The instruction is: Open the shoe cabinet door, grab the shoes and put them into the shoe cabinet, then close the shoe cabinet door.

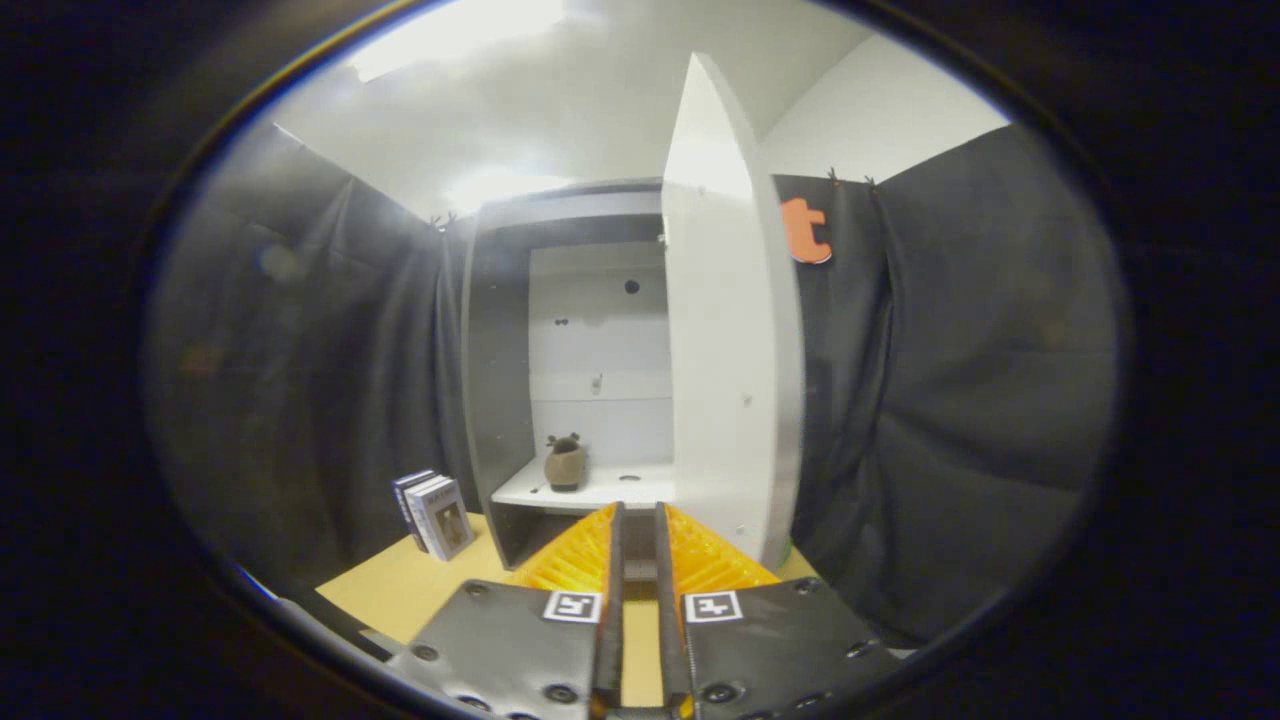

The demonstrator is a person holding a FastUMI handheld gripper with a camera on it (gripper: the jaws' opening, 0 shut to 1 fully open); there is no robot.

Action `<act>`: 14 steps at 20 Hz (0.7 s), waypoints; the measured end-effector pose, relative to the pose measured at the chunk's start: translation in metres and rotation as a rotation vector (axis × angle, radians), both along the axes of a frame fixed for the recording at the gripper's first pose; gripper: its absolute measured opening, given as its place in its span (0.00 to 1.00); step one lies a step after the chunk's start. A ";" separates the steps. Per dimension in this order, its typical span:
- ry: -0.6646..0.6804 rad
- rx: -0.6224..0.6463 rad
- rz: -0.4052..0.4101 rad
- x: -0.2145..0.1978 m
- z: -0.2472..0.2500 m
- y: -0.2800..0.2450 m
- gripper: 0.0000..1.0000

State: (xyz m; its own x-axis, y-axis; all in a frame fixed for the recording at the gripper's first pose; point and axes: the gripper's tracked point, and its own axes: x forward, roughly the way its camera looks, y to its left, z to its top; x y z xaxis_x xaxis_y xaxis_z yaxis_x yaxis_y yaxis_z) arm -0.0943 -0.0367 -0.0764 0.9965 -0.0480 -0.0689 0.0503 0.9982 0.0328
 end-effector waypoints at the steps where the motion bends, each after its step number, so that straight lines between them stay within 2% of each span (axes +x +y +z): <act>1: 0.025 -0.003 0.002 0.006 -0.015 0.014 0.16; 2: 0.052 -0.009 0.009 0.011 -0.031 0.031 0.21; 6: 0.134 0.016 0.011 0.036 -0.097 0.082 0.25; 10: 0.222 0.056 -0.041 0.053 -0.181 0.107 0.29; 14: 0.365 0.037 -0.043 0.070 -0.271 0.130 0.29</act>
State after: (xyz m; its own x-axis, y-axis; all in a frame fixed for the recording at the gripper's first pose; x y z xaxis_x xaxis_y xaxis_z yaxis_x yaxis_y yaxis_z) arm -0.0248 0.0938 -0.3474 0.9032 -0.0806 -0.4215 0.1077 0.9933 0.0410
